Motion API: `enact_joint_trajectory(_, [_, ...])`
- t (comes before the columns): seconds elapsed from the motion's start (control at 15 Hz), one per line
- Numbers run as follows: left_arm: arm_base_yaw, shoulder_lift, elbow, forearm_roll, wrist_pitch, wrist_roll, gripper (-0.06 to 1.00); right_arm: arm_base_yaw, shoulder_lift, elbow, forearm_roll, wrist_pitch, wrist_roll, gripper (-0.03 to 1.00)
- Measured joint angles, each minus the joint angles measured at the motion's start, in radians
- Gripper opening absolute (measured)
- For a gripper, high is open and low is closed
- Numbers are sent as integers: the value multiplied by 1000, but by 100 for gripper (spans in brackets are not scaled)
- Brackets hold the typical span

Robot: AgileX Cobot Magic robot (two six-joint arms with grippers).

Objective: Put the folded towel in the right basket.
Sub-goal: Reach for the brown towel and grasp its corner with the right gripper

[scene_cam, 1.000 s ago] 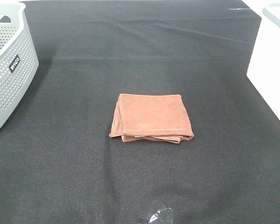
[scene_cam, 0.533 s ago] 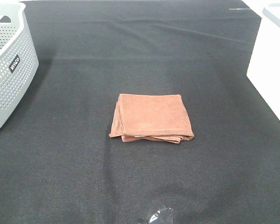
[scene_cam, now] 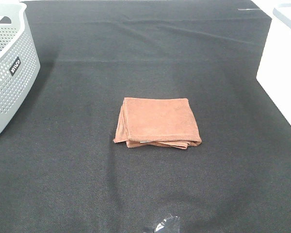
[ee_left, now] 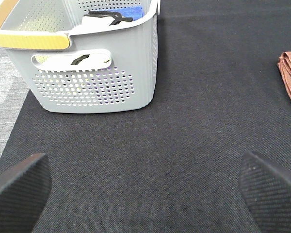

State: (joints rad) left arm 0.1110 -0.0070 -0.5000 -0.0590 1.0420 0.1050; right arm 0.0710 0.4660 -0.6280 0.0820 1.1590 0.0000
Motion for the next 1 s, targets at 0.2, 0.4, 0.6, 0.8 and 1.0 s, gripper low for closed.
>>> enact_joint_trajectory(0.2, [0, 0, 0, 0, 0, 0, 98, 0, 285, -170, 84, 28, 0, 99])
enact_joint_trajectory(0.4, [0, 0, 0, 0, 0, 0, 98, 0, 442, -292, 124, 38, 0, 99])
enact_joint_trajectory(0.6, [0, 0, 0, 0, 0, 0, 98, 0, 607, -453, 131, 54, 0, 99])
enact_joint_trajectory(0.8, [0, 0, 0, 0, 0, 0, 98, 0, 846, -684, 131, 63, 0, 99])
enact_joint_trajectory(1.0, [0, 0, 0, 0, 0, 0, 98, 0, 928, -796, 161, 60, 12, 99])
